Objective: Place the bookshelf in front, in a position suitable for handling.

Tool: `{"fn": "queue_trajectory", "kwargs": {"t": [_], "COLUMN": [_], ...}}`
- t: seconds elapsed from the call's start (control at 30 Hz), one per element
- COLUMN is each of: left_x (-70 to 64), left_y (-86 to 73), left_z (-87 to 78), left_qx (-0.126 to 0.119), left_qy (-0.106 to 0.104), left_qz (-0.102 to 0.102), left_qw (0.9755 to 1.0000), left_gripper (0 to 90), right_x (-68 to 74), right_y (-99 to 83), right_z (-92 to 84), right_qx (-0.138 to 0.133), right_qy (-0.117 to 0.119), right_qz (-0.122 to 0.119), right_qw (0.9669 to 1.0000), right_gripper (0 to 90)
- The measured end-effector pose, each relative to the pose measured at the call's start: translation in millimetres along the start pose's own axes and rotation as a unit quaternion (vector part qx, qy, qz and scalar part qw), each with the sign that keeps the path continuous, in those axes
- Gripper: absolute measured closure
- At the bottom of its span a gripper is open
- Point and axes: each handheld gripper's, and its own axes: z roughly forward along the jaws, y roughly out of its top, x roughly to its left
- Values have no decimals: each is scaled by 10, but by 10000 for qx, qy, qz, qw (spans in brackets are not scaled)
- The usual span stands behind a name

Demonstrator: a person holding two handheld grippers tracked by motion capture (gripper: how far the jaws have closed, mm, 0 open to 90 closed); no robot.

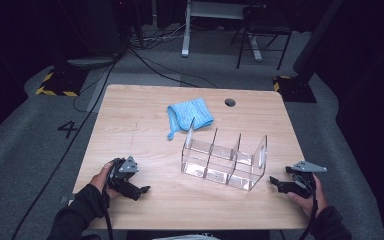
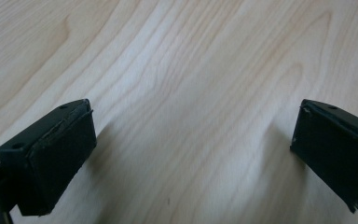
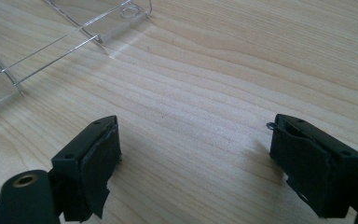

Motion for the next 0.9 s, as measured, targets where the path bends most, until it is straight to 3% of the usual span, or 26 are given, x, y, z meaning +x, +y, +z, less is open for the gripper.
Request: {"fn": "queue_trajectory", "kwargs": {"t": [0.13, 0.23, 0.47, 0.63, 0.77, 0.9], "left_x": [-6, -24, -40, -56, -58, -58], "left_y": [141, 200, 206, 203, 204, 204], "left_z": [123, 176, 179, 178, 177, 178], "left_qx": [6, -1, 8, 4, 9, 8], "left_qy": [-154, -150, -135, -89, -76, -73], "left_qz": [164, 180, 173, 110, 95, 95], "left_qw": [9997, 9997, 9998, 9999, 9999, 9999], "left_gripper": [0, 0, 2, 3, 1, 0], "right_x": [-2, -5, 4, 35, 84, 224], "right_y": [2, 7, -2, -24, -36, 18], "right_z": [2, 8, -7, -66, -168, -281], "right_qx": [5, 5, 14, -1, -155, -360], "right_qy": [2, 8, 34, -21, 205, 321], "right_qz": [-10, -28, -57, -196, -199, -446], "right_qw": [10000, 10000, 10000, 9998, 9995, 9978], "right_gripper": [161, 156, 162, 233, 263, 284]}}
